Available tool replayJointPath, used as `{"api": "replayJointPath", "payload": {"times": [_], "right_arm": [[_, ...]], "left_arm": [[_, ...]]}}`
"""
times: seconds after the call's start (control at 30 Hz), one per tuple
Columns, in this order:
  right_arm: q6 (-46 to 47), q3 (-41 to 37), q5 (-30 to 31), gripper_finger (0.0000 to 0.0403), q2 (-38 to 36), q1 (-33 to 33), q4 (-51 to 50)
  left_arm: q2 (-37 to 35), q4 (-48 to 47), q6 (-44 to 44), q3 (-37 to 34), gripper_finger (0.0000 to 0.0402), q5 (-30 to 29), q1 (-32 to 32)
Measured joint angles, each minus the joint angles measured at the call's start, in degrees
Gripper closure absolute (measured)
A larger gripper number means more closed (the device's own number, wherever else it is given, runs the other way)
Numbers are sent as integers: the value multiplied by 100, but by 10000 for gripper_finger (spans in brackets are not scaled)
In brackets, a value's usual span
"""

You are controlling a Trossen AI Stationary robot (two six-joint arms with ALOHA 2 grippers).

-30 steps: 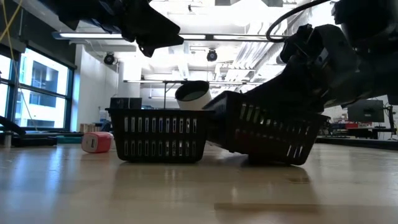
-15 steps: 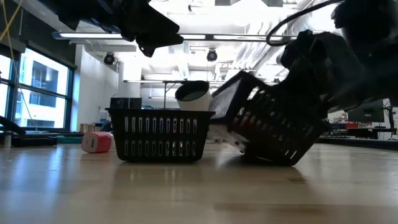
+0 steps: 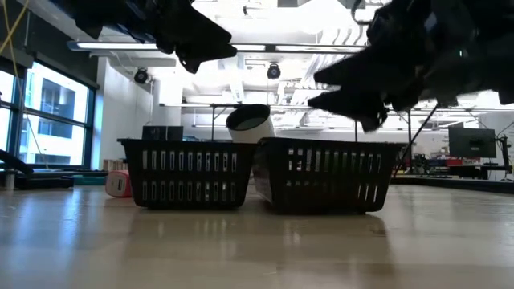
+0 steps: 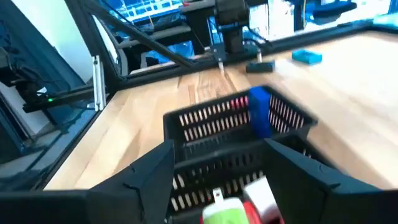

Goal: Pick & Place Office items
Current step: Put the light blue digital clock into the left black bin

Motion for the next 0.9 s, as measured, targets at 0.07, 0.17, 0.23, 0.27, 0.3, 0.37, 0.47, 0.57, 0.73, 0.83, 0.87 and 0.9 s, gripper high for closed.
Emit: {"api": "replayJointPath", "payload": {"times": [0.07,0.17,0.23,0.27,0.3,0.37,0.47,0.57,0.73,0.83,0.87,0.9], "right_arm": [[-87,0,2,177,-294,0,-282],[-340,0,95,176,-708,-2,-612],[-553,0,269,176,-964,-2,-733],[-655,0,364,176,-1098,0,-786],[-764,0,470,176,-1226,0,-851],[-1012,0,565,176,-1476,-2,-953],[-1329,0,780,176,-1829,-2,-1176],[-1514,0,1087,175,-2124,-2,-1450],[-1723,2,1518,174,-2430,-7,-1883],[-1896,0,1876,174,-2513,-8,-2125],[-1950,0,1991,174,-2536,-19,-2143],[-1972,2,2093,174,-2544,-34,-2154]], "left_arm": [[0,-4,33,0,243,-7,1],[-11,12,84,-70,243,-133,8],[-76,-12,87,-171,243,-387,6],[-136,-8,83,-232,243,-482,6],[-221,-9,81,-308,243,-559,7],[-425,-7,40,-459,243,-693,9],[-893,-4,-6,-714,243,-782,8],[-1386,-51,-118,-952,243,-1037,7],[-1876,-222,-348,-1204,243,-1419,5],[-1894,-437,-441,-1222,243,-1766,9],[-1890,-472,-472,-1222,243,-1869,11],[-1889,-511,-491,-1222,243,-1956,10]]}}
